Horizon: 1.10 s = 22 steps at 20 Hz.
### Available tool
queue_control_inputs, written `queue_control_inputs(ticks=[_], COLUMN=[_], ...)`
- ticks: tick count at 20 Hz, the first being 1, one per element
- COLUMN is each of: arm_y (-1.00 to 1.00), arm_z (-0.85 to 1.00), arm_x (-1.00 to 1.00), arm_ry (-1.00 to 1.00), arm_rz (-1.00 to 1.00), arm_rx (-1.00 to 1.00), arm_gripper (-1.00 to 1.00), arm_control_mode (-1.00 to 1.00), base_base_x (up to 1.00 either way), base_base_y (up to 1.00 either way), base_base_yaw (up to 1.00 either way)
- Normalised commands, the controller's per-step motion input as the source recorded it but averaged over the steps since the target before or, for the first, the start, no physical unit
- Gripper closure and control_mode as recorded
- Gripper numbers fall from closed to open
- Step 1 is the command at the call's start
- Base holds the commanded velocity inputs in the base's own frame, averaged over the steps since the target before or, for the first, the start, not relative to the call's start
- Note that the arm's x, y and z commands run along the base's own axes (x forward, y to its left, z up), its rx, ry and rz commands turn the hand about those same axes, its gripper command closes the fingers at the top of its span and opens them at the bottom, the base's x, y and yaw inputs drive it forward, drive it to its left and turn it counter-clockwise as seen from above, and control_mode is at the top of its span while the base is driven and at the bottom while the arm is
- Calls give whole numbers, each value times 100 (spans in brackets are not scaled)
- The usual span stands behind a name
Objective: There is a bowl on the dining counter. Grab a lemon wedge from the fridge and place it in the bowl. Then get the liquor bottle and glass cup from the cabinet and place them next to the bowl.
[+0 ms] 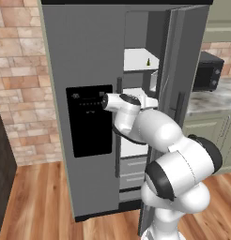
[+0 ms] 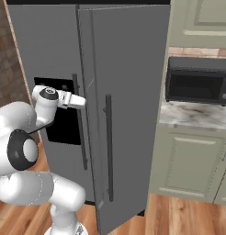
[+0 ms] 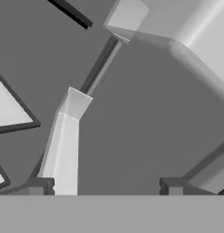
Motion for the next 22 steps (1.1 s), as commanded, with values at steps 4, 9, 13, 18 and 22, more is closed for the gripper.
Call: queue_control_inputs(ticks=[4,9,13,18,22], arm_y=[-65,-75,-92,-99,-100], arm_z=[0,0,0,0,1], arm_x=[-28,-5,0,0,0], arm_ry=[-7,-5,-7,-8,-9], arm_rz=[-14,-9,-2,0,0], arm_rx=[0,0,0,1,4], arm_gripper=[-100,-100,-100,-100,-100], arm_control_mode=[-100,-100,-100,-100,-100], base_base_x=[0,0,0,0,0], base_base_y=[0,0,0,0,0], base_base_yaw=[0,0,0,0,0])
